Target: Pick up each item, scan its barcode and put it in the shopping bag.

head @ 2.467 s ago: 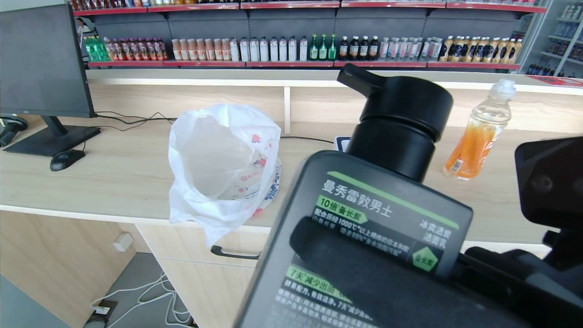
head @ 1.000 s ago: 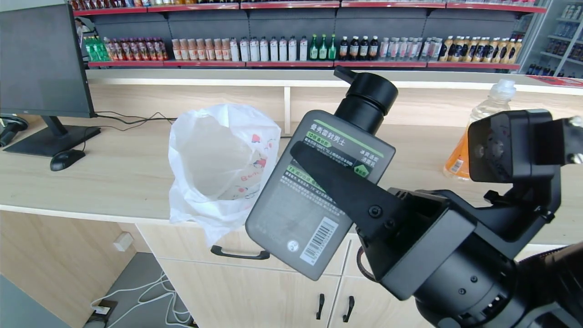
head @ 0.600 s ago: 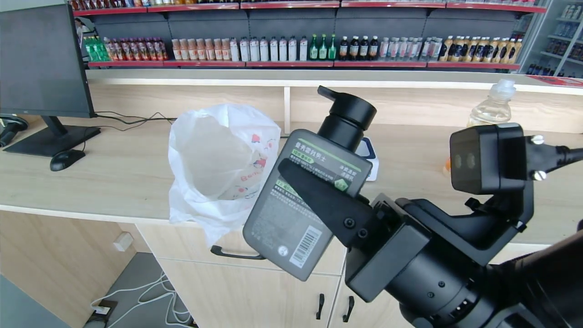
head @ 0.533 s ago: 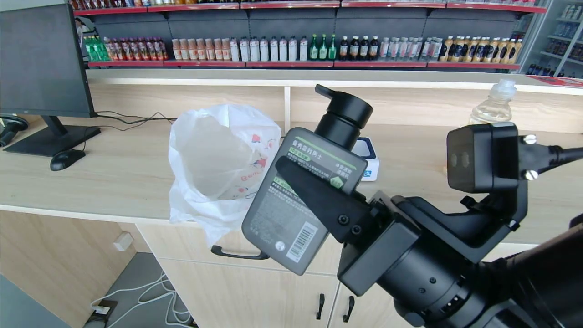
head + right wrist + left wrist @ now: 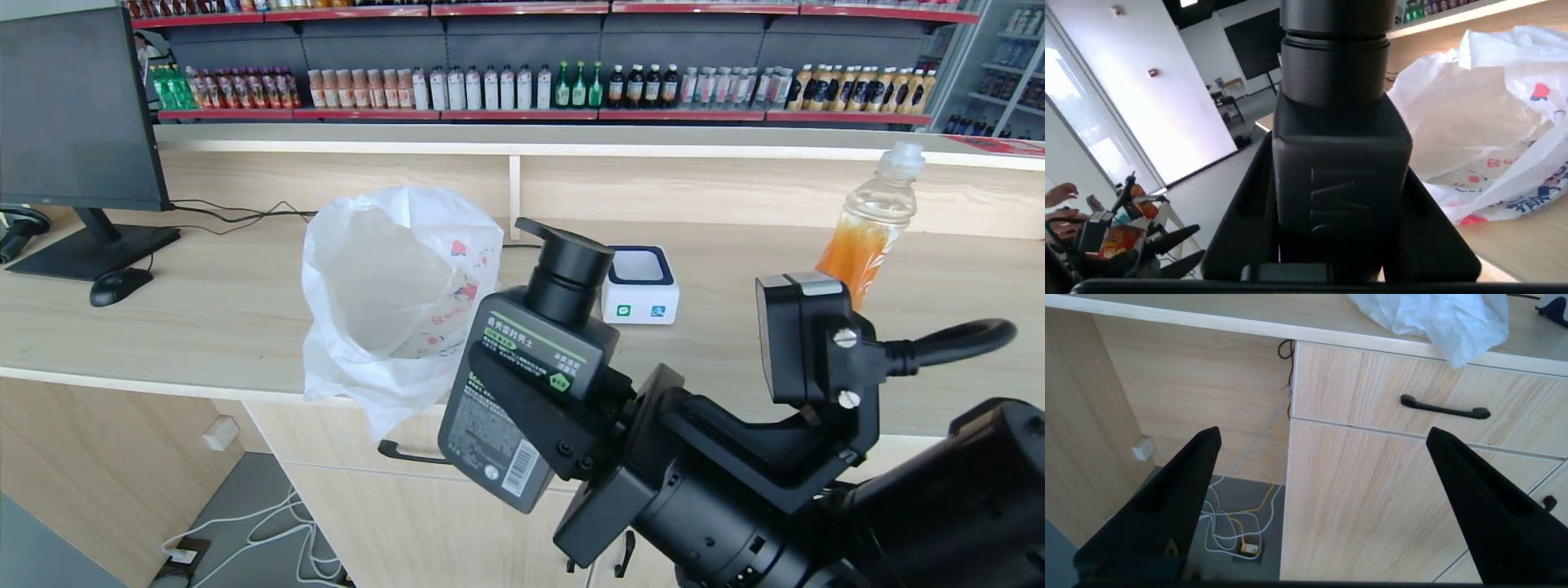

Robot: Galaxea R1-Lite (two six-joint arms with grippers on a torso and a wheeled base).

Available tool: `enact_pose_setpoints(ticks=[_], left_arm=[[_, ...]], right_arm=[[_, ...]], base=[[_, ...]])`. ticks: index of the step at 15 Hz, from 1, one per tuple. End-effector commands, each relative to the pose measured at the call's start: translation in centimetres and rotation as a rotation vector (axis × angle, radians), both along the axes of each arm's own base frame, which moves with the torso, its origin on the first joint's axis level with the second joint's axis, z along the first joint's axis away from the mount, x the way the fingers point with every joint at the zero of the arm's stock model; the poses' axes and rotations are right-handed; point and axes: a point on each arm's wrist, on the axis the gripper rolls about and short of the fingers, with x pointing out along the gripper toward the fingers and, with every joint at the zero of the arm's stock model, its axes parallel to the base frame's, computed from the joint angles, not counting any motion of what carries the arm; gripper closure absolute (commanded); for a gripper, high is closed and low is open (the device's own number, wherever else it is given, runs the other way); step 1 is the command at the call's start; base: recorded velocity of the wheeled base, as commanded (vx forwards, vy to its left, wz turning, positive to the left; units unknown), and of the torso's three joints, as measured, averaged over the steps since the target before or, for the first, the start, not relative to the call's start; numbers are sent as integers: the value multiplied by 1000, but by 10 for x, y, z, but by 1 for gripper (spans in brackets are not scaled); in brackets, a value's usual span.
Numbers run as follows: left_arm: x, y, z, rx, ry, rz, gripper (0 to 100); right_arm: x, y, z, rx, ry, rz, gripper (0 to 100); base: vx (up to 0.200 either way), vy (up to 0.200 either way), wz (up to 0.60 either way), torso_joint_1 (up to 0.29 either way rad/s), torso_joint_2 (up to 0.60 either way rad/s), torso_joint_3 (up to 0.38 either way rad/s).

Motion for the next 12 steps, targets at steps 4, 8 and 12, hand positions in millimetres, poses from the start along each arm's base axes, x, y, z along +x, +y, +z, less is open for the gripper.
enact_pose_setpoints(ticks=[4, 8, 12], left_arm=[[0, 0, 0, 0, 0, 1, 0], [0, 0, 0, 0, 0, 1, 0], [0, 0, 0, 0, 1, 1, 0]], right_arm=[[46, -19, -7, -129, -131, -219, 100], [85, -28, 0, -222, -324, -317, 100], [112, -47, -5, -349, -487, -320, 100]], base=[[0, 0, 0, 0, 0, 0], [0, 0, 0, 0, 0, 0], [0, 0, 0, 0, 0, 0]])
